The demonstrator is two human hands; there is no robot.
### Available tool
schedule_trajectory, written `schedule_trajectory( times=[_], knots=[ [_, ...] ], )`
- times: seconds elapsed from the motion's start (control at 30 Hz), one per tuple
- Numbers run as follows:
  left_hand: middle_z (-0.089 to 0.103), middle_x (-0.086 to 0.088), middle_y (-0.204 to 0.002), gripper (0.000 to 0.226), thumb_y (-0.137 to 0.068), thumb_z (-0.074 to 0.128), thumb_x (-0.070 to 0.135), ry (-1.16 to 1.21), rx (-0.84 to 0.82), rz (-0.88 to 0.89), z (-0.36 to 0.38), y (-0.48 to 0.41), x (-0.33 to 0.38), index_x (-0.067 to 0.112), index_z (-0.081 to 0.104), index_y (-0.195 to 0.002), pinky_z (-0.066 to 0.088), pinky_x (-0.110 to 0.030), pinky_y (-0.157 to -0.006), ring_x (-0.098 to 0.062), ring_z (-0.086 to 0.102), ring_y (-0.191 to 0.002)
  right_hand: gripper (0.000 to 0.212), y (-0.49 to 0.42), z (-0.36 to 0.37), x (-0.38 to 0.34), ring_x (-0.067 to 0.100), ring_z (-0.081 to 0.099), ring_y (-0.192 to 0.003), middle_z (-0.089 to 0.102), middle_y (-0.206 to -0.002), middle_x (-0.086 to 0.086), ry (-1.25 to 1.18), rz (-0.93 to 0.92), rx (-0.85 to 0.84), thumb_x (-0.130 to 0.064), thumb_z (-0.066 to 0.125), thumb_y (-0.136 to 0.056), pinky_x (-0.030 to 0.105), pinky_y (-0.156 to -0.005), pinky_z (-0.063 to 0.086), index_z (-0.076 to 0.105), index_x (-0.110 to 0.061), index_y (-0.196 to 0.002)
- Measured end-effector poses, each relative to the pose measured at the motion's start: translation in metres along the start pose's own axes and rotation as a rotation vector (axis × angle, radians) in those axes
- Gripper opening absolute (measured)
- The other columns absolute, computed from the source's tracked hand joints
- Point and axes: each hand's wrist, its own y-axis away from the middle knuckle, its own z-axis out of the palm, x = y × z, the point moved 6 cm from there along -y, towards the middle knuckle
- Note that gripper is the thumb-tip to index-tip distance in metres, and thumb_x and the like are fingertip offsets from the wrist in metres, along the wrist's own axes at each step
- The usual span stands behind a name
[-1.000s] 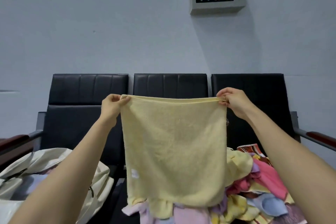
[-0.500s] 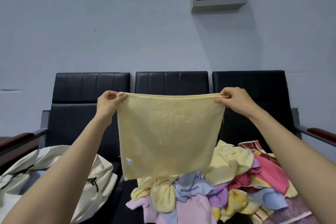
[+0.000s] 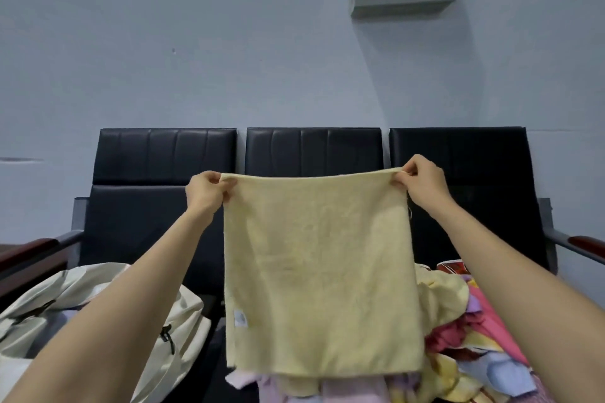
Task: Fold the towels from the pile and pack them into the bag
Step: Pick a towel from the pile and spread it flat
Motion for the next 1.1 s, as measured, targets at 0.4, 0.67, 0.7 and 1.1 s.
schedule_trajectory(
  times=[0.4,0.67,0.7,1.1],
  knots=[
    [0.056,-0.002,-0.091,0.006,-0.095,0.055,0.016,0.180,-0.222,-0.084,-0.029,0.090,-0.063,0.011,0.057,-0.096,0.045,-0.028,-0.071,-0.016,0.053,-0.084,0.005,0.078,0.008,0.045,0.016,0.059,-0.081,0.061,-0.086,0.004,-0.422,0.162,-0.334,-0.008,0.064,-0.090,0.028,-0.070,0.050,0.059,-0.010,-0.089],
    [0.056,-0.006,-0.088,0.009,-0.093,0.059,0.016,-0.065,-0.579,-0.466,-0.015,0.150,-0.169,0.007,0.058,-0.095,0.048,-0.032,-0.072,-0.019,0.055,-0.084,0.010,0.166,0.041,0.132,0.007,0.055,-0.055,0.055,-0.076,0.007,-0.296,0.460,-0.863,0.005,0.060,-0.089,0.019,-0.049,0.046,0.059,0.002,-0.098],
    [0.058,-0.007,-0.092,0.008,-0.094,0.058,0.015,-0.109,-0.589,-0.523,-0.011,0.157,-0.185,0.007,0.058,-0.096,0.050,-0.032,-0.070,-0.019,0.056,-0.086,0.013,0.175,0.050,0.147,0.009,0.060,-0.062,0.059,-0.081,0.010,-0.250,0.498,-0.886,0.004,0.061,-0.089,0.021,-0.054,0.050,0.062,0.001,-0.101],
    [0.059,-0.014,-0.103,0.017,-0.097,0.050,0.019,-0.100,-0.290,-0.535,0.039,0.129,-0.246,0.005,0.057,-0.102,0.043,-0.041,-0.083,-0.027,0.056,-0.097,0.016,0.136,0.128,0.194,0.013,0.056,-0.079,0.063,-0.085,-0.003,-0.037,0.314,-0.454,-0.008,0.069,-0.084,0.017,-0.068,0.040,0.062,-0.021,-0.078]
  ],
)
